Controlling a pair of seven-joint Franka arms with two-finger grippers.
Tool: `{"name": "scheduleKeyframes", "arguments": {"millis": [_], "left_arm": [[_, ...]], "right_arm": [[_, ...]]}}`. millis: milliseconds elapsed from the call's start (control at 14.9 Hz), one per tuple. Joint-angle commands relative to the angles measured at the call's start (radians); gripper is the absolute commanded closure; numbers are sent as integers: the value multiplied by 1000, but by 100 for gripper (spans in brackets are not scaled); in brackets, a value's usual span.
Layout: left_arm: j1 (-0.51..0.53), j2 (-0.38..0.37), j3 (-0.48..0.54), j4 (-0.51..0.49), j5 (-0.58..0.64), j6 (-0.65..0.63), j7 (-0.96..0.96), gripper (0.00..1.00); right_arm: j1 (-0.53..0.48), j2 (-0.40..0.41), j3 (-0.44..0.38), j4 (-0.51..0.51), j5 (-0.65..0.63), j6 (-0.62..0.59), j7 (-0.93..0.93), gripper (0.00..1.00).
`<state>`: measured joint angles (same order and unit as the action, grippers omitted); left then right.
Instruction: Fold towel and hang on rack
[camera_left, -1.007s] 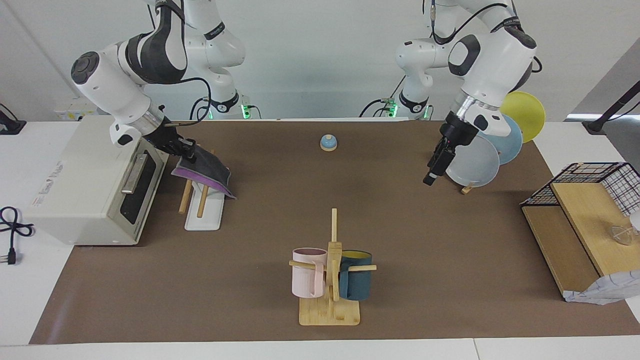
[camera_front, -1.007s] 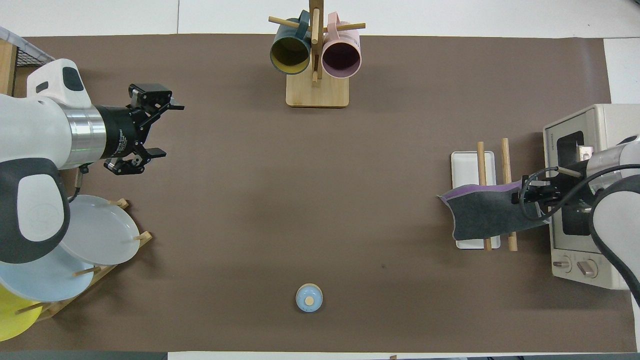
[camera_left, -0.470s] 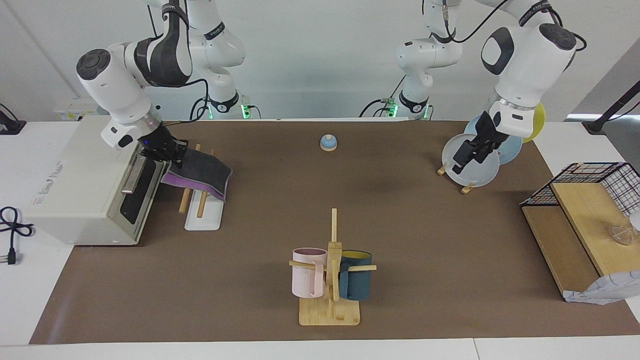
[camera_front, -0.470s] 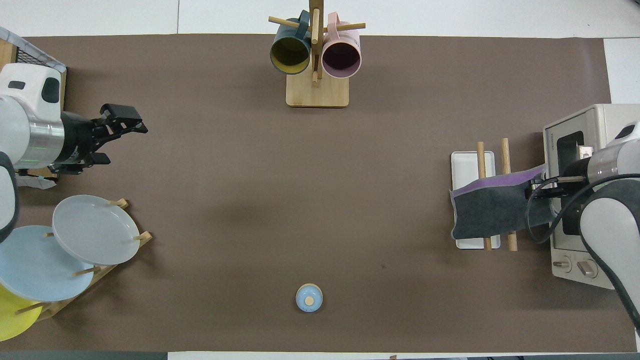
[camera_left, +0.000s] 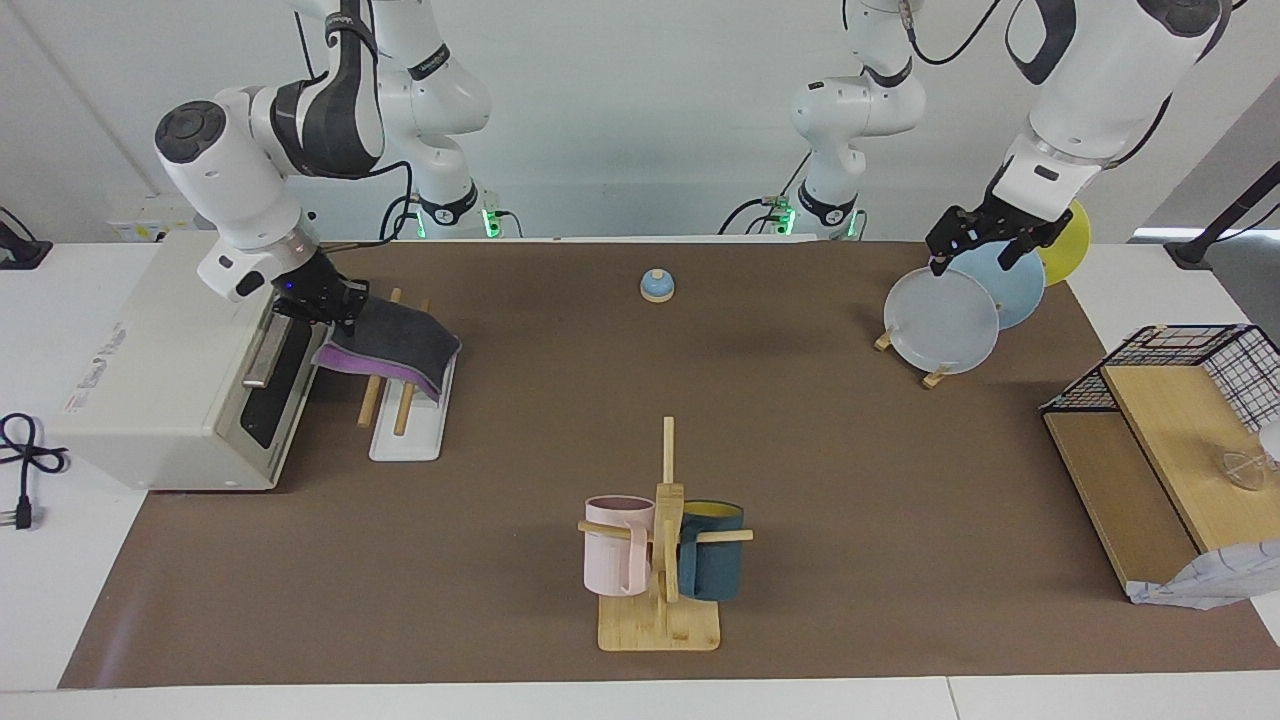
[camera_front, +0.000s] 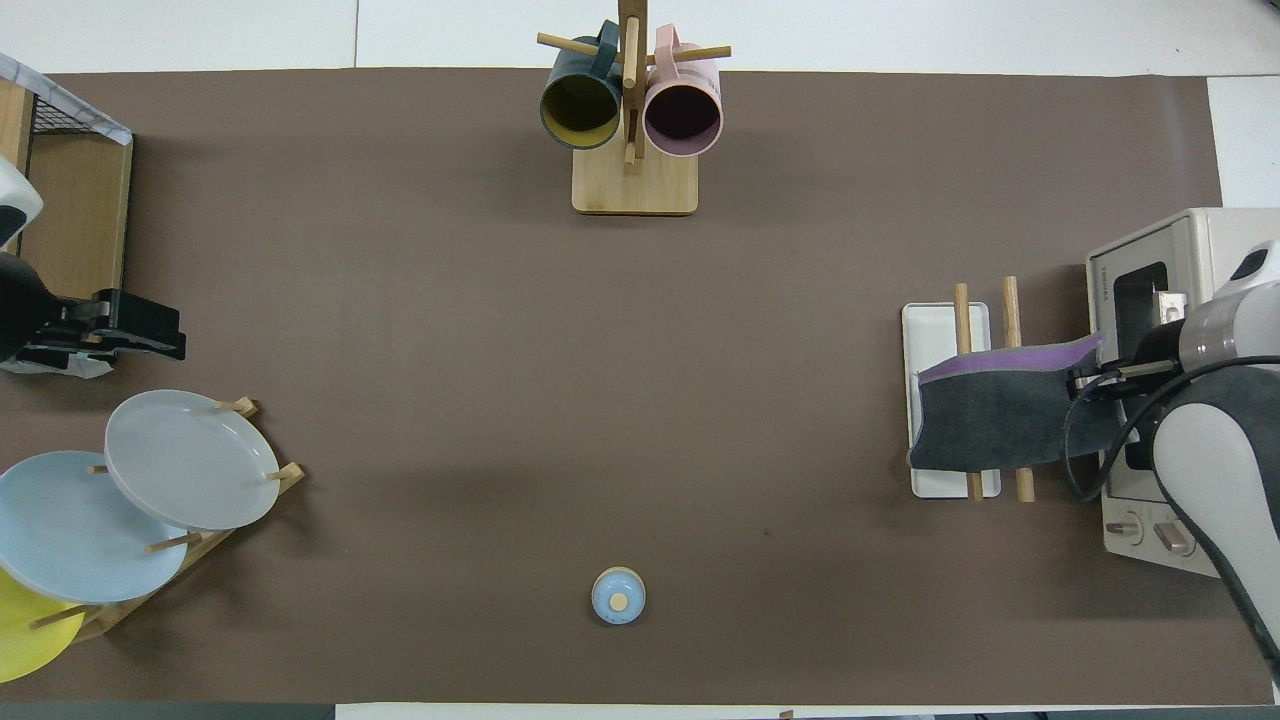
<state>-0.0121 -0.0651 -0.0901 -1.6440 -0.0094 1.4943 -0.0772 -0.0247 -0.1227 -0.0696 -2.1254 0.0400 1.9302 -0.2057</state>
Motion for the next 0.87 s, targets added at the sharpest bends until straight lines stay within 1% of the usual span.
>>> {"name": "scheduleKeyframes", "arguments": {"millis": [0,201,269,336,403,470,537,671,739,806], "left_arm": [[-32,24,21,40,23,-39,36,0],[-29,25,21,32,3,-8,34,0],[-26,27,23,29,-23,12,25,0],[-26,37,21,29,-55,33,-19,0],[-26,50,15,29,-66,68,-71,0],[-28,50,15,27,-64,73,-78,0],[-28,45,15,26,-60,67,-66,0],[-23,44,17,24,-43,61,25,0],[-22,42,17,21,-41,60,30,0],[-22,41,17,18,-40,61,33,0]], "right_arm": [[-18,-20,8,-27,-17,-3,-27,100],[-21,-26,8,-42,-23,0,-53,100],[-24,-26,8,-48,-28,1,-63,100],[-35,-26,8,-53,-28,3,-69,100],[-40,-28,8,-60,-28,4,-70,100],[-41,-28,8,-65,-28,9,-72,100],[-49,-26,8,-67,-28,12,-90,100],[-57,-25,8,-67,-28,13,-115,100],[-54,-25,10,-65,-28,12,-113,100],[-52,-25,10,-65,-28,10,-112,94]]}}
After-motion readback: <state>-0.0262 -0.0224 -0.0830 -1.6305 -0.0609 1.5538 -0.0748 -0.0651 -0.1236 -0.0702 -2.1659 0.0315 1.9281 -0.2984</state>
